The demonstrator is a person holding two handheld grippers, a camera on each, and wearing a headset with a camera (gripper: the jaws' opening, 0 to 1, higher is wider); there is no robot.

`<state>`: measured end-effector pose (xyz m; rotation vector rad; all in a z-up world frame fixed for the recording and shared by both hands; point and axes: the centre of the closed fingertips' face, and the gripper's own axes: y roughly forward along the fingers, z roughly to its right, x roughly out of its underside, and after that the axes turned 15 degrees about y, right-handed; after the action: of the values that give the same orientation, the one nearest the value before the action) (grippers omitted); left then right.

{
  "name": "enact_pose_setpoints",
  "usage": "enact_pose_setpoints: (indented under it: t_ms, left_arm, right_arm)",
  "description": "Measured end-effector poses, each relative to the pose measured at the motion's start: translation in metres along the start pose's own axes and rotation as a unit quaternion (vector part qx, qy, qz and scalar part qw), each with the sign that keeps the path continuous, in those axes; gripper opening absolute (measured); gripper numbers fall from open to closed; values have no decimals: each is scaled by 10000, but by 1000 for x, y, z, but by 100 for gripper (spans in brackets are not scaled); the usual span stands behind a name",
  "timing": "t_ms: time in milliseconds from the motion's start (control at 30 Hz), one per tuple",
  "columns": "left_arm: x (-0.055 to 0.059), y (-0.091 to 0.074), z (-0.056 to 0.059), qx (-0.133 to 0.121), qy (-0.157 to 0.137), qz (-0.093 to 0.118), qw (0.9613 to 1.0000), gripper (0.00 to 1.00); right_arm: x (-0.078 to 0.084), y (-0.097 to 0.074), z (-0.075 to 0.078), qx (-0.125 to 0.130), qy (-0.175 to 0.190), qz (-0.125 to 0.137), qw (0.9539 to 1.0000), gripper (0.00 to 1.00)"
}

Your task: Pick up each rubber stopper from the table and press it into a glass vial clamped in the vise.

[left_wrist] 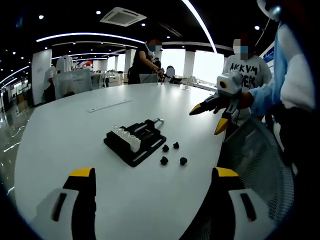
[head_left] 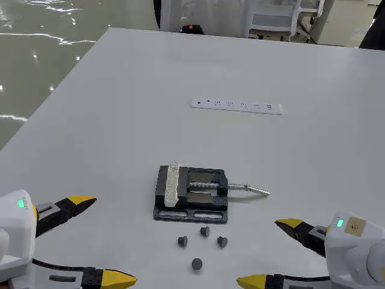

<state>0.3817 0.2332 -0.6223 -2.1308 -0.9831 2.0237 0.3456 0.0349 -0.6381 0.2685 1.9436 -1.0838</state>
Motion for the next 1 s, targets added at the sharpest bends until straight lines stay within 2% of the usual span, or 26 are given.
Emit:
enact_pose_setpoints:
  t_ms: [200,400,500,567,667,833,933,1000]
  left_arm:
    - [-2,4,0,115,111,116,9998,95]
    - [3,9,3,313,214,117,9992,92]
    - [6,14,8,533,301,101,9981,87]
    - [8,18,9,591,356,95,9976,84]
    - [9,26,12,782,397,150,9960,80]
    - [10,37,11,899,485,217,9945,71]
    - [11,43,10,968,588,206,9934,66]
    - [13,48,10,1035,710,125,9920,64]
  right_arm:
    - [-7,-3,-5,-141,83,166,9997,81]
    - [-9,-8,-6,-208,119,249,9994,84]
    - [-9,-10,-8,-222,66,235,9995,84]
    - [-10,-11,-8,-240,81,255,9994,84]
    - [-10,-11,-11,-265,113,255,9993,85]
    - [-11,-12,-12,-241,111,242,9994,85]
    - [-12,-12,-13,-234,114,226,9994,85]
    - [-12,-12,-12,-215,78,202,9995,84]
